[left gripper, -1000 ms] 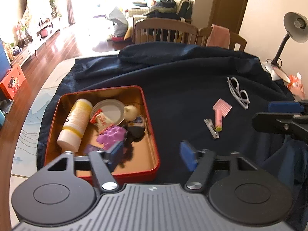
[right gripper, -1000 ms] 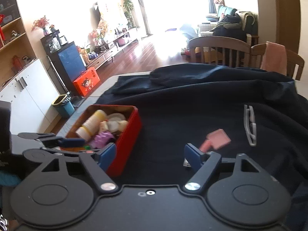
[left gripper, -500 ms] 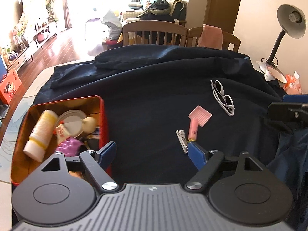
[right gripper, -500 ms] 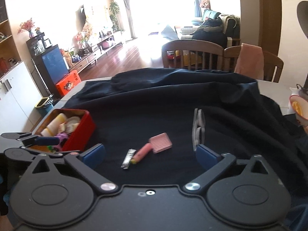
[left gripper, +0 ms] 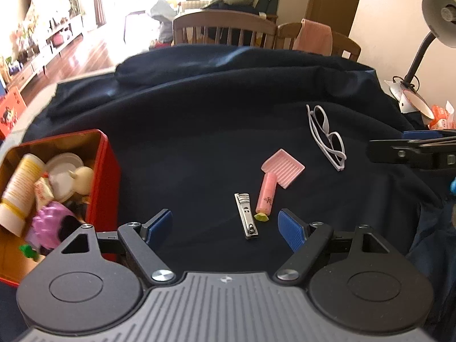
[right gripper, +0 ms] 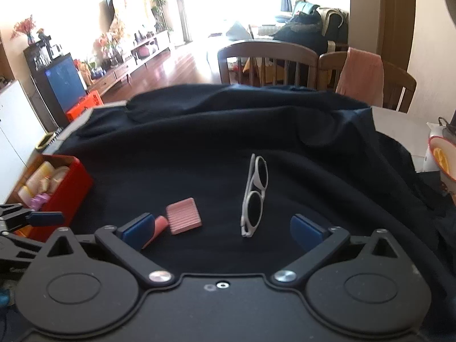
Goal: Organize rigid objects
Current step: 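Move both grippers back toward the nail clipper and sunglasses, then grasp the nail clipper with the left gripper while the right grasps the white sunglasses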
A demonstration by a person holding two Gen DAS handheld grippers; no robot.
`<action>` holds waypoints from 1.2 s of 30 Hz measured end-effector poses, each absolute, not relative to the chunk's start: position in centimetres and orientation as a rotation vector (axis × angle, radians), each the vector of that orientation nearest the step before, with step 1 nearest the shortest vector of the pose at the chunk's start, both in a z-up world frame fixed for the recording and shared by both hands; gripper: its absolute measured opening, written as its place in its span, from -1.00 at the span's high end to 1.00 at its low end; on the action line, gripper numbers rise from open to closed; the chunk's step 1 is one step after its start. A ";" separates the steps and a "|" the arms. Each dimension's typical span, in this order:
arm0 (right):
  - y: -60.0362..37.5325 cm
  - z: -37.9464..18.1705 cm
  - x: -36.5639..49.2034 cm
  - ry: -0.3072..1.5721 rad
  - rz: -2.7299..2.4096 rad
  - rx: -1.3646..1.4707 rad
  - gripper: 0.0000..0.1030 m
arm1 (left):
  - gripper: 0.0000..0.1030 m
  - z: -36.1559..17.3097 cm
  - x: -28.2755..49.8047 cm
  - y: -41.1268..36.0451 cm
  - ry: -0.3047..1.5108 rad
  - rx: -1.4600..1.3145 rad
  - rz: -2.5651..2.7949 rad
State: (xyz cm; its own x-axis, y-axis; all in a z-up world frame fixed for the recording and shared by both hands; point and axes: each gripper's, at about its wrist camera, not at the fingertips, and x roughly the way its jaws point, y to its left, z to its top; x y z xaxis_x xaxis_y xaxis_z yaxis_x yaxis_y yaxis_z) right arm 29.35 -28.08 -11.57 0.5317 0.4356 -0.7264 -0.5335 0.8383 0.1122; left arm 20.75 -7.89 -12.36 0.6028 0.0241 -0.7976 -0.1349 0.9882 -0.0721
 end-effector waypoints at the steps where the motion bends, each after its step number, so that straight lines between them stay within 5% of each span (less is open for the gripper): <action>1: -27.9 -12.1 29.8 0.834 0.578 -0.137 -0.94 | -0.57 -12.7 21.0 -7.9 0.926 -0.132 0.094; 24: -26.2 -17.6 34.0 0.926 0.548 -0.182 -0.17 | -0.54 -17.1 23.7 -9.8 0.974 -0.019 0.131; 30: -25.6 -18.0 34.1 0.925 0.539 -0.208 -0.02 | -0.12 -17.3 23.2 -10.3 0.969 0.000 0.093; 34: -25.4 -18.0 34.0 0.914 0.535 -0.221 0.09 | 0.36 -17.0 23.0 -10.6 0.966 -0.004 0.055; 36: -25.4 -18.0 34.0 0.912 0.534 -0.225 0.16 | 0.37 -17.0 22.9 -10.7 0.970 -0.010 0.043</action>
